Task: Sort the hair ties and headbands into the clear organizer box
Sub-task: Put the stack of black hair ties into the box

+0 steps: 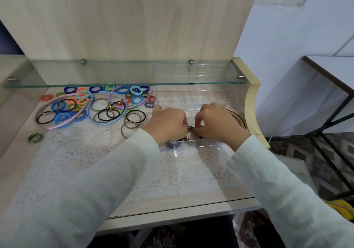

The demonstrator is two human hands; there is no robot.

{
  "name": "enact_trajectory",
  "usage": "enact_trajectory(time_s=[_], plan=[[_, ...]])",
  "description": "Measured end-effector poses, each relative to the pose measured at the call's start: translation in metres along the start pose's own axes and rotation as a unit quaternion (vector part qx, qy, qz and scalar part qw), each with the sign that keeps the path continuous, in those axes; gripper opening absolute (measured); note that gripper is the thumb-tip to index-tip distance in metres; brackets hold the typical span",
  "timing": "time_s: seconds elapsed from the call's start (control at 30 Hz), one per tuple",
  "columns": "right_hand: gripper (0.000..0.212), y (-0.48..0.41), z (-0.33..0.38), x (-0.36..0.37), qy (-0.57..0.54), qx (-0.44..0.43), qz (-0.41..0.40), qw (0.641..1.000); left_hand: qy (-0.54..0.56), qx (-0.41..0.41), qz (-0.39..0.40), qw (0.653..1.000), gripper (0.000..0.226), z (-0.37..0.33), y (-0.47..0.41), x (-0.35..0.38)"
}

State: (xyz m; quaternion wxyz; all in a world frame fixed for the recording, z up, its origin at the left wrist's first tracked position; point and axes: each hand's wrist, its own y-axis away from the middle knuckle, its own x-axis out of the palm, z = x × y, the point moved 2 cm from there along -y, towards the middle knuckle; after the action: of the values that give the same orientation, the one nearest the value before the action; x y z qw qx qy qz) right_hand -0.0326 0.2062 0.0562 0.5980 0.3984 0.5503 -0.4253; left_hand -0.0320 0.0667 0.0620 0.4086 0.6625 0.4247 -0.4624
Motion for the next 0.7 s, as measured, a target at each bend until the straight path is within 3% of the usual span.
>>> enact_trajectory(time_s=[0.37, 0.47, 0.6, 0.7], plan=[[0.018, -0.007, 0.001, -0.003, 0.006, 0.007, 0.019, 1.0, -0.016, -0.022, -0.02, 0.999, 0.026, -0.001, 0.002, 0.003], [0.022, -0.006, -0.004, -0.008, -0.038, 0.021, 0.04, 0.998, -0.017, -0.023, -0.014, 0.999, 0.031, -0.002, 0.0, 0.002], [0.014, 0.001, -0.011, -0.017, -0.128, 0.083, 0.051, 0.987, -0.03, -0.021, -0.021, 0.999, 0.025, -0.002, -0.004, 0.002], [0.017, 0.004, -0.012, -0.017, -0.082, 0.124, 0.056, 0.987, -0.049, -0.02, -0.023, 0.998, 0.023, -0.003, -0.007, 0.002]])
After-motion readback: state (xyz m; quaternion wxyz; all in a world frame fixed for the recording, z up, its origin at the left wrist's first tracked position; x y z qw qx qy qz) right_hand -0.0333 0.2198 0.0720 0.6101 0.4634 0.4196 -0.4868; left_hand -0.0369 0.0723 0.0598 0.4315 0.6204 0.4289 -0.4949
